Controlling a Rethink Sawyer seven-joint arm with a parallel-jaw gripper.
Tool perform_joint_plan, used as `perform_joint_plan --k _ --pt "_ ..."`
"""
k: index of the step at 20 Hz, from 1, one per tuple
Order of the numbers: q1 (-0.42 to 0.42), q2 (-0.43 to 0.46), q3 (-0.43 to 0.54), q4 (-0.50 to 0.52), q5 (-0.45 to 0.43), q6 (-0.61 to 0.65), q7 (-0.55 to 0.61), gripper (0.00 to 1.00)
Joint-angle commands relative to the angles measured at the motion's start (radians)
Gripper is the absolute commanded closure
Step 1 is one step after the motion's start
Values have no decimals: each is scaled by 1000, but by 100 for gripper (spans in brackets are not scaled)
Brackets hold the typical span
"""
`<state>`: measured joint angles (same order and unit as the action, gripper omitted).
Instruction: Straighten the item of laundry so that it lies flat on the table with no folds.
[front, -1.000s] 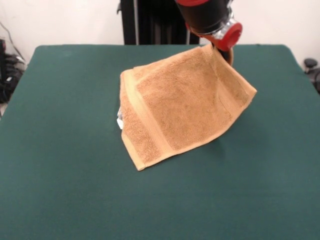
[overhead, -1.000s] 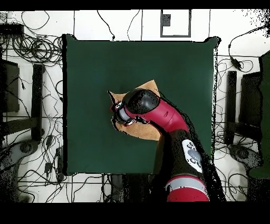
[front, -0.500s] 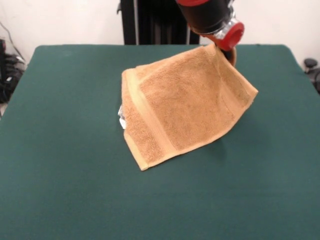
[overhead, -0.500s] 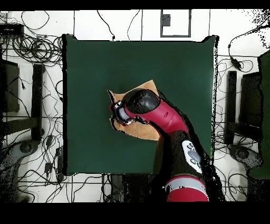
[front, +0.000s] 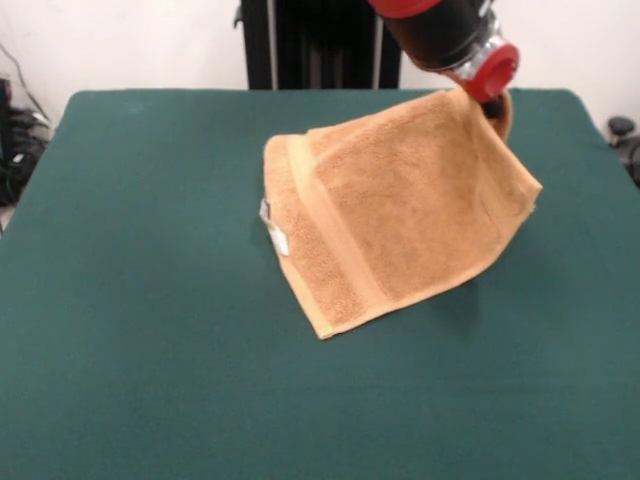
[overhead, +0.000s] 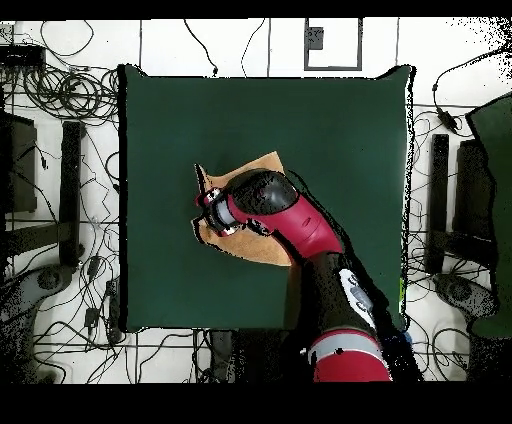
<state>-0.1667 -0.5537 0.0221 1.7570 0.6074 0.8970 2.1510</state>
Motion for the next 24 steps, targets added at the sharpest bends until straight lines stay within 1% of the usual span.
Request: perform_joint_plan --k 1,4,6,8,11,15,24 --pt "2 8 161 141 131 -109 63 100" --pt "-3 7 170 155 145 -123 49 100" --pt "-14 1 186 174 169 -131 43 100" --pt "-22 4 188 171 157 -129 40 100" --pt "-30 1 198 179 164 -130 38 100" --pt "-51 -1 221 207 183 -152 2 100" --pt "-81 6 245 206 154 -158 -6 100"
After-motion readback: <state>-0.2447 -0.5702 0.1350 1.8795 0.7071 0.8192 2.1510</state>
